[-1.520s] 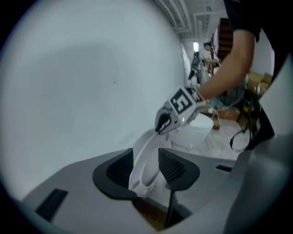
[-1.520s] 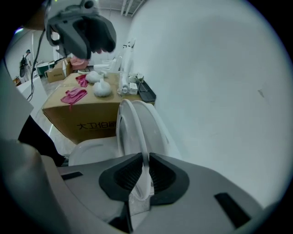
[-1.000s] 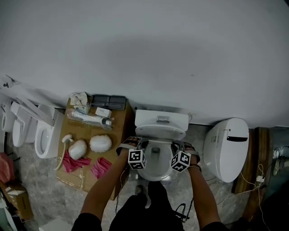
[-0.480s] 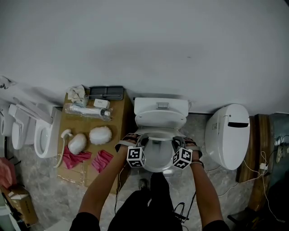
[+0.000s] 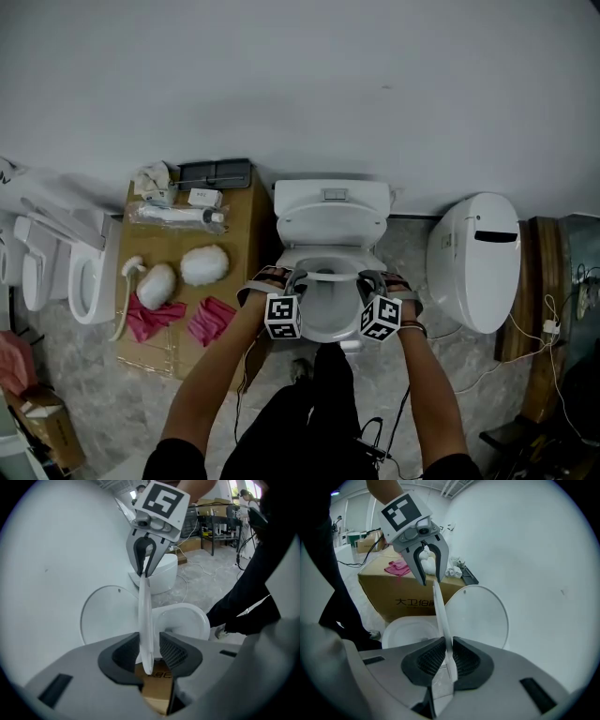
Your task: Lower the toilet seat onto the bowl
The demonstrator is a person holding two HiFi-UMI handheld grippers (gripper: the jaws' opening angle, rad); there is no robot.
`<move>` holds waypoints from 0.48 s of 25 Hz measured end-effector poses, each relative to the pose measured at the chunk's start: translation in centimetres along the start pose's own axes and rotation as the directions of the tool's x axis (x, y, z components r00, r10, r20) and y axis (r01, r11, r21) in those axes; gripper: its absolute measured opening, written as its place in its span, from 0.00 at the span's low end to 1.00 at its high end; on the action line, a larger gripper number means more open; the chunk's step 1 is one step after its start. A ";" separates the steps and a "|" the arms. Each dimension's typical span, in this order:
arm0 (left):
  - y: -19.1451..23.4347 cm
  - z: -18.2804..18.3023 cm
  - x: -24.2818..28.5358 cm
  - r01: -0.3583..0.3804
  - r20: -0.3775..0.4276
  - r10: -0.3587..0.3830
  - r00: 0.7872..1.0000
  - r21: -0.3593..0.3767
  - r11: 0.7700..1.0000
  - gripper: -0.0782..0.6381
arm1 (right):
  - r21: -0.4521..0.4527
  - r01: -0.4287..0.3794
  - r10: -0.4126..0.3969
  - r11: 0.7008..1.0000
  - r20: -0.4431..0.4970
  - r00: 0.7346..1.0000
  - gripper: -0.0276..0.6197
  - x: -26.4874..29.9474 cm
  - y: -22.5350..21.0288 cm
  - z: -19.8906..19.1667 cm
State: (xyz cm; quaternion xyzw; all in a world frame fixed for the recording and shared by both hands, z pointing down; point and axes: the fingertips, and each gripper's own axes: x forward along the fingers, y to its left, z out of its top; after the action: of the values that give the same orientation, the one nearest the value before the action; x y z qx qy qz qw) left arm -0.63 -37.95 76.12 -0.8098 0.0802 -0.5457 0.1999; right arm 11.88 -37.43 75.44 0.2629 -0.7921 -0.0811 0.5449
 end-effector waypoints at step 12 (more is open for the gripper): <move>-2.3 -0.4 0.8 -0.040 0.021 0.040 0.999 0.019 0.999 0.17 | -0.056 0.019 -0.020 0.998 -0.010 1.000 0.14 -0.4 3.3 -0.8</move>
State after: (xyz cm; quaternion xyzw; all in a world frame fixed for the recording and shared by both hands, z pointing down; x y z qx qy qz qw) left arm -0.92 -36.21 77.93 -0.8118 0.0888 -0.5339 0.2194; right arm 11.60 -34.29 76.81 0.2556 -0.7841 -0.1071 0.5553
